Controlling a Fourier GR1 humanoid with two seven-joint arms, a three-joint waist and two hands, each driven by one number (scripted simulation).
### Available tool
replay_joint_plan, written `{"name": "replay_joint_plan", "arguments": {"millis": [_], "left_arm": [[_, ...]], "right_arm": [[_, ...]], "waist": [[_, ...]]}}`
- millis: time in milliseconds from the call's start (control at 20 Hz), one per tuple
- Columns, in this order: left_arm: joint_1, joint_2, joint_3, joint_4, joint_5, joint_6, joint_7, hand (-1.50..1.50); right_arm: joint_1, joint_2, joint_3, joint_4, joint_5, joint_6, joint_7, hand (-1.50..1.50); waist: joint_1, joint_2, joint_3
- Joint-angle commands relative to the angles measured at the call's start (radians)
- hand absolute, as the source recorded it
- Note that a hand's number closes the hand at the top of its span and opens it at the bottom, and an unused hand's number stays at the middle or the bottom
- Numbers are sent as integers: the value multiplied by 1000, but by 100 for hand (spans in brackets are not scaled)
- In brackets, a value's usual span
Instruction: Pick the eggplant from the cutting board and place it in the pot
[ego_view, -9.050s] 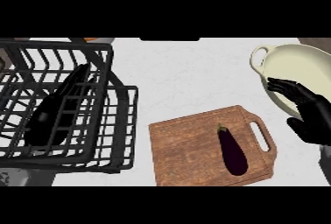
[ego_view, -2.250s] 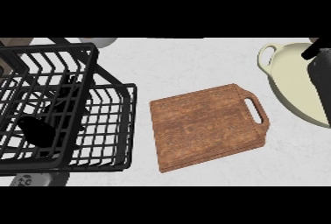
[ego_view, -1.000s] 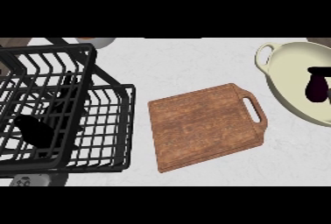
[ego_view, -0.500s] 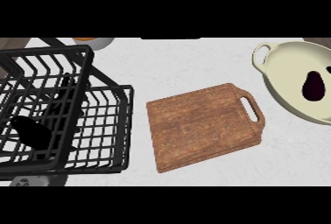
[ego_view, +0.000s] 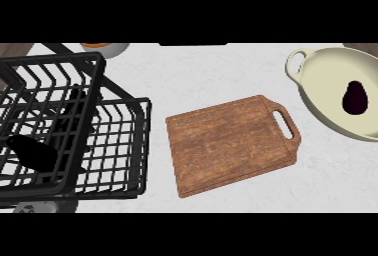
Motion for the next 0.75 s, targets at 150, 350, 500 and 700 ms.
{"name": "replay_joint_plan", "arguments": {"millis": [150, 350, 500, 700], "left_arm": [[65, -66, -79, 40, -71, -22, -92, 0], [134, -33, -50, -14, -20, -94, -91, 0], [55, -73, -50, 76, -66, -46, -100, 0], [115, -31, -20, -3, -36, -104, -83, 0]], "right_arm": [[130, -14, 8, -115, -68, 65, 3, -150], [206, 9, -21, -219, -104, 46, 9, -150], [262, 71, -44, -305, -138, -4, -31, -150], [346, 56, -82, -341, -207, 45, -35, -150]], "waist": [[-3, 9, -14], [-2, 6, -14], [-11, 8, -14], [-1, 9, -13]]}}
